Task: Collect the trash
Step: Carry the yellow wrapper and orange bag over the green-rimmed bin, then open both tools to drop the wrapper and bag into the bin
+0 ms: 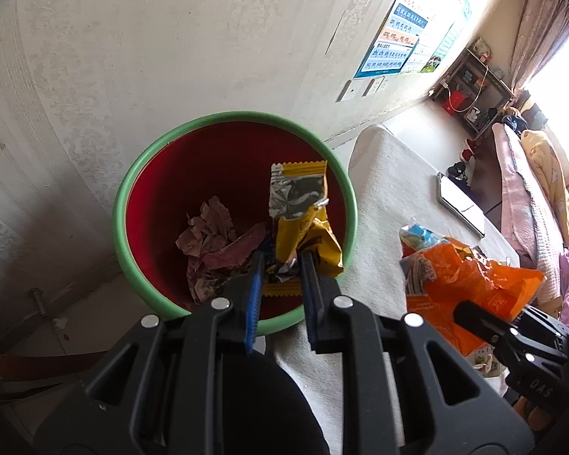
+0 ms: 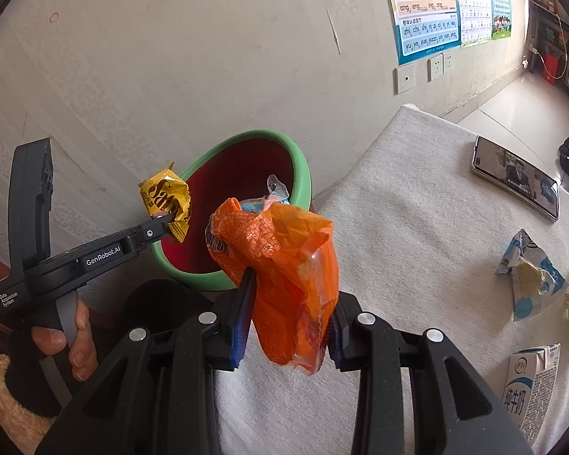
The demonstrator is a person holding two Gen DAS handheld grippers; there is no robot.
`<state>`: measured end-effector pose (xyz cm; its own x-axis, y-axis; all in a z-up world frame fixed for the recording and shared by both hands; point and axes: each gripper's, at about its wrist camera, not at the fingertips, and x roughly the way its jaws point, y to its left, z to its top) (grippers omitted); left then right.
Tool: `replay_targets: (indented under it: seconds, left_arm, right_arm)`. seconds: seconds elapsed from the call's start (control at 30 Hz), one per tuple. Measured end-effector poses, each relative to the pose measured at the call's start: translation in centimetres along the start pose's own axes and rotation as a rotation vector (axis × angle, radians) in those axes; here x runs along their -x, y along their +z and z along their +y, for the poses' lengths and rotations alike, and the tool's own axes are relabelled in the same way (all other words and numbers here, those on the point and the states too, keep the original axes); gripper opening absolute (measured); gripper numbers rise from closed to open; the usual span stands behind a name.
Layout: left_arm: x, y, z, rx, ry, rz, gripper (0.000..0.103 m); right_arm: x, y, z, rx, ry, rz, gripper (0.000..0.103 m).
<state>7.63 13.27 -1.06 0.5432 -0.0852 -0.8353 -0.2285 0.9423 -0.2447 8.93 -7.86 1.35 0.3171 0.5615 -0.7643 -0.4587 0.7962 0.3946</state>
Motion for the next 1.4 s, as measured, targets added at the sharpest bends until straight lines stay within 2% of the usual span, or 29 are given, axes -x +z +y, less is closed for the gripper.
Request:
replay_targets:
  seconds: [0.83, 1.23, 1.27, 1.3, 1.33, 1.4]
  left_arm:
    - [-1.7, 3.1, 3.7, 0.029, 0.116, -0.009, 0.019]
    - [-2.8, 3.5, 4.8, 0.040, 0.136, 0.011, 0.019]
    - [-2.8, 3.5, 4.8, 0.042, 0.138, 0.011, 0.020]
    - [-2.9, 3.5, 4.9, 0.044, 0.139, 0.010, 0.023]
    - [-2.9, 3.4, 4.9, 0.046, 0.140, 0.008, 0.026]
    - [-2.8, 3.3, 4.8, 0.048, 0.146, 0.000, 0.037]
  right_arm:
    - [-4.5, 6.2, 3.5, 0.011, 0.067, -0.017, 0.033]
    - [-5.5, 7.2, 4.0, -0.002, 0.084, -0.020, 0.034]
    - [-5.6, 7.4, 4.0, -0.007, 0.085, -0.024, 0.035]
    - [-5.7, 7.5, 4.0, -0.010, 0.091, -0.024, 0.040]
    - [-5.6, 7.6, 4.0, -0.012, 0.093, -0.029, 0.051]
    - [-5.3, 7.7, 4.0, -0.013, 0.089, -0.044, 0.056]
